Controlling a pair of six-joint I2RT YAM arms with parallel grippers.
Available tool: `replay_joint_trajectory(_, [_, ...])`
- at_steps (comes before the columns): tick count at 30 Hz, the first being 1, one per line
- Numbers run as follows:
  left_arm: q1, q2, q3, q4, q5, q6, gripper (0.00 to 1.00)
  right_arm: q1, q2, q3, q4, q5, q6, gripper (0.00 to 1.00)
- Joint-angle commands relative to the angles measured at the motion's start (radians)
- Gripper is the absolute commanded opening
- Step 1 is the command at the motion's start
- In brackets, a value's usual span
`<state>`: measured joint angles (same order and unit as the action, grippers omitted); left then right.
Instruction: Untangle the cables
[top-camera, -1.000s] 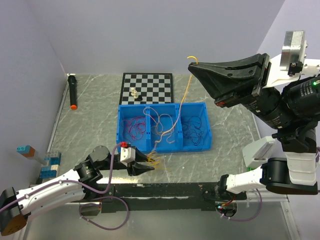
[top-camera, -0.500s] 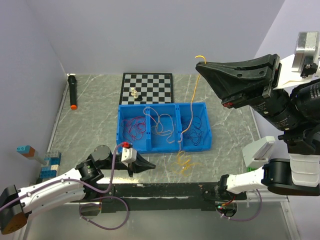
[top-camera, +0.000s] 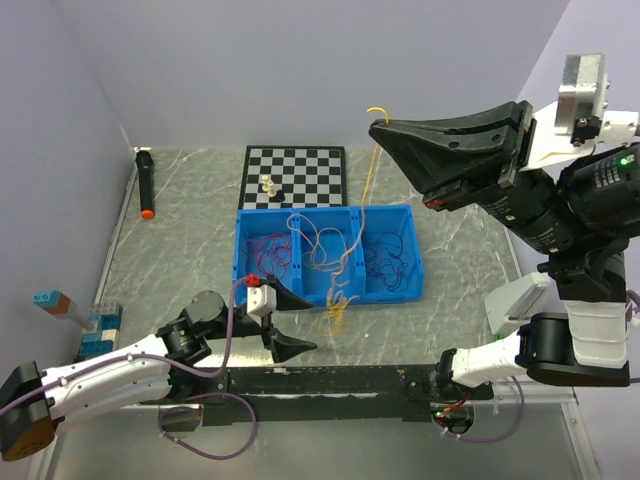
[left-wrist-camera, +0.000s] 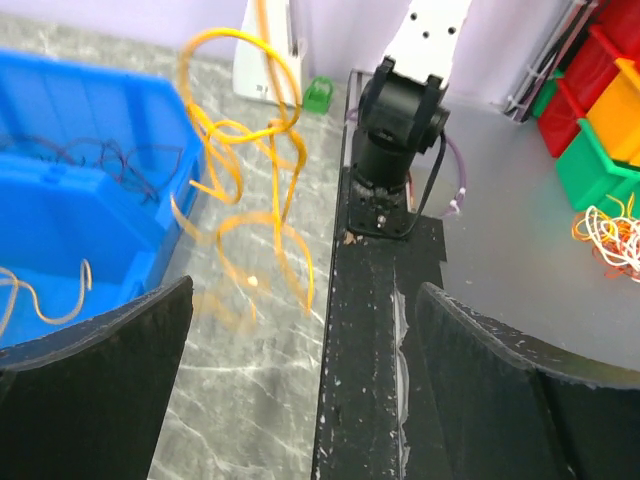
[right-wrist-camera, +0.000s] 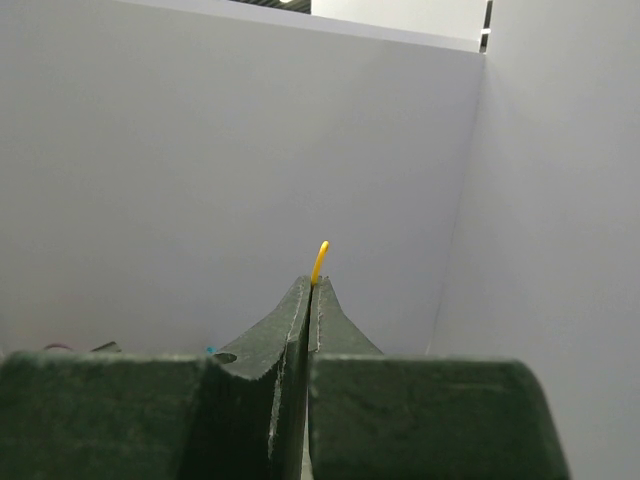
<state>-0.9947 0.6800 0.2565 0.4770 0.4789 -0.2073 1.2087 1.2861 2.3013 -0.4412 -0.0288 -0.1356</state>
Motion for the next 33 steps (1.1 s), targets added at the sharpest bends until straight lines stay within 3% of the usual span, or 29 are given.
replay_joint_trajectory(1, [-0.030,0.032,0.033,0.040,-0.033,-0.044,0.99,0.006,0.012,0.023,0.050,-0.020,0.010,0.00])
replay_joint_trajectory(3, [-0.038,0.029,0.027,0.006,0.038,-0.006,0.82,0.008,0.018,0.038,0.047,-0.022,0.010,0.00])
replay_joint_trajectory(4, [-0.038,0.023,0.021,-0.029,0.047,0.026,0.64,0.006,0.022,0.046,0.042,-0.022,0.010,0.00])
replay_joint_trajectory(5, [-0.038,0.004,0.012,-0.049,0.020,0.035,0.35,0.006,0.025,0.056,0.038,-0.025,0.010,0.00])
replay_joint_trajectory(6, [-0.038,-0.011,0.004,-0.064,-0.015,0.036,0.12,0.006,0.027,0.064,0.032,-0.025,0.010,0.00])
replay_joint_trajectory(7, [-0.036,-0.025,-0.005,-0.077,-0.031,0.042,0.01,0.005,0.025,0.070,0.029,-0.026,0.010,0.00])
replay_joint_trajectory(13, [-0.035,-0.060,-0.007,-0.113,0.027,0.077,0.05,0.006,0.019,0.078,0.013,-0.013,-0.001,0.00])
replay_joint_trajectory(14, [-0.033,-0.060,-0.002,-0.115,0.027,0.078,0.10,0.006,0.018,0.079,0.012,-0.011,-0.001,0.00])
replay_joint_trajectory(15, [-0.033,-0.060,0.003,-0.120,0.036,0.088,0.25,0.008,0.015,0.078,0.013,-0.013,0.001,0.00])
replay_joint_trajectory(16, [-0.032,-0.060,0.009,-0.124,0.055,0.098,0.32,0.006,0.013,0.076,0.015,-0.014,0.002,0.00])
replay_joint_trajectory(19, [-0.033,-0.057,0.009,-0.115,0.067,0.092,0.39,0.006,0.005,0.067,0.019,-0.016,0.005,0.00])
replay_joint_trajectory(21, [-0.030,-0.054,-0.002,-0.092,0.075,0.089,0.35,0.006,-0.001,0.058,0.022,-0.017,0.005,0.00])
replay_joint_trajectory(22, [-0.030,-0.050,-0.013,-0.071,0.072,0.083,0.28,0.006,-0.001,0.056,0.022,-0.017,0.007,0.00])
replay_joint_trajectory(23, [-0.030,-0.045,-0.019,-0.051,0.067,0.075,0.18,0.008,-0.002,0.053,0.024,-0.017,0.008,0.00])
replay_joint_trajectory(24, [-0.030,-0.039,-0.020,-0.026,0.057,0.068,0.01,0.006,-0.005,0.050,0.025,-0.017,0.008,0.00])
replay_joint_trajectory(28, [-0.030,-0.023,-0.019,0.032,0.035,0.055,0.01,0.006,-0.008,0.043,0.025,-0.014,0.011,0.00])
replay_joint_trajectory(33, [-0.024,-0.037,-0.005,-0.009,0.053,0.071,0.00,0.006,-0.014,0.035,0.024,0.001,0.004,0.00])
